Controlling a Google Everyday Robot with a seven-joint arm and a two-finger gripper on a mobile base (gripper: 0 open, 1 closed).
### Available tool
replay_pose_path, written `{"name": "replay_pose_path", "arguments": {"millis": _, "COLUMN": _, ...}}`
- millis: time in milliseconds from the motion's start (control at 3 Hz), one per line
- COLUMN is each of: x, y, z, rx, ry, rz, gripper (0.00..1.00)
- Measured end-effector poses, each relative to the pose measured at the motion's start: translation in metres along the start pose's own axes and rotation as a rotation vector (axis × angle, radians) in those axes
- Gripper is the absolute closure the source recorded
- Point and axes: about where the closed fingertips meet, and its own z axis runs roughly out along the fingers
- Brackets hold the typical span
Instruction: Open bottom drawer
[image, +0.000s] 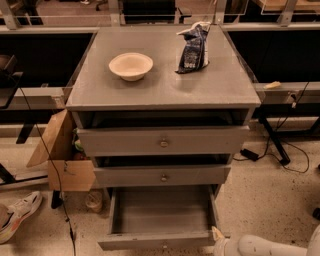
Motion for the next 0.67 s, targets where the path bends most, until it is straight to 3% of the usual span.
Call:
{"name": "replay_pose_path", "arguments": {"millis": 333, "x": 0.0098, "y": 0.0076, "z": -0.0040, "rx": 0.012, "ry": 0.023, "rz": 0.012, "gripper": 0.15}}
{"name": "replay_pose_path", "arguments": {"millis": 667, "x": 0.0154, "y": 0.0116, "z": -0.0048, "rx": 0.015, "ry": 0.037, "rz": 0.020, "gripper": 0.39}}
